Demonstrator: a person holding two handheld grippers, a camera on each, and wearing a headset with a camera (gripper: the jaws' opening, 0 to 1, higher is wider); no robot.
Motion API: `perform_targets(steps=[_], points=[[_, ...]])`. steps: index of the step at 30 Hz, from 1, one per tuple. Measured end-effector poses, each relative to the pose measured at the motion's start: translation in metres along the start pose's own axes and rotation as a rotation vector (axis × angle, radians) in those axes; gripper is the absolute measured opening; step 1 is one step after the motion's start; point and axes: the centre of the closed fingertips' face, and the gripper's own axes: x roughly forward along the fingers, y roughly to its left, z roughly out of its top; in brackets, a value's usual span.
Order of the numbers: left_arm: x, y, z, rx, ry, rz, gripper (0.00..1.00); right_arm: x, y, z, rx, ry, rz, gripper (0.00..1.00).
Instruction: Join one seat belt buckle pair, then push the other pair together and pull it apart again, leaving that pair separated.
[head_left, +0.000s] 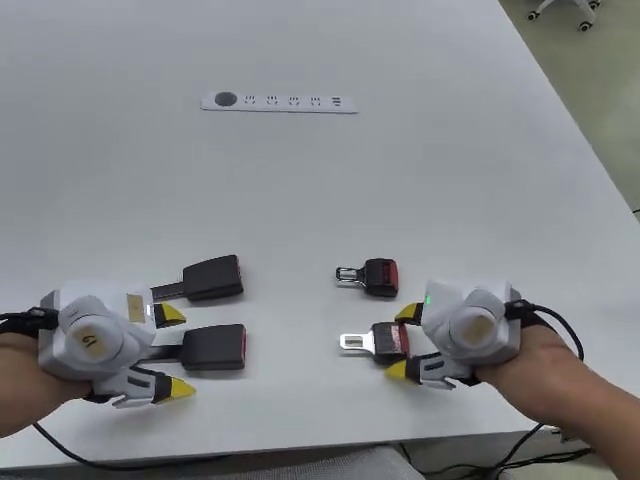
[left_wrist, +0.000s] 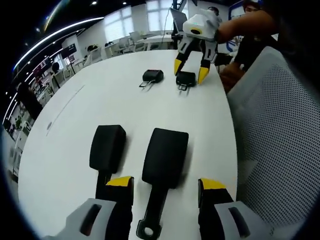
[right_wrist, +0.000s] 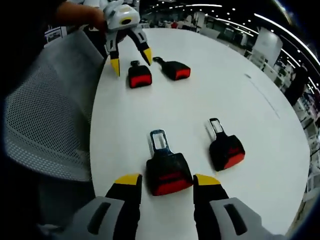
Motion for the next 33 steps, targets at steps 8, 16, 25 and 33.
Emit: perform_targets(steps=[8, 16, 25, 33], points=[[0.0092, 0.0037, -0.0011, 0.025, 0.026, -0.042, 0.50, 0.0046, -0.0020, 0.0022, -0.046, -0.005, 0.092, 0.34], [0.0107, -0.0021, 0.0000, 0.041, 0.047, -0.084, 0.45, 0.0058, 0.0006, 0.0035, -0.089, -0.028, 0.142, 0.34], [0.0105, -0.0022, 0.0000, 0.059, 0.058, -0.103, 0.43, 0.0062, 0.0010, 0.0049, -0.092, -0.028, 0.140, 0.34], [0.0101, 0.0010, 0.0009, 0.084, 0.063, -0.108, 0.32, 0.0069, -0.0002, 0.0060, -0.093, -0.021, 0.139, 0.33]])
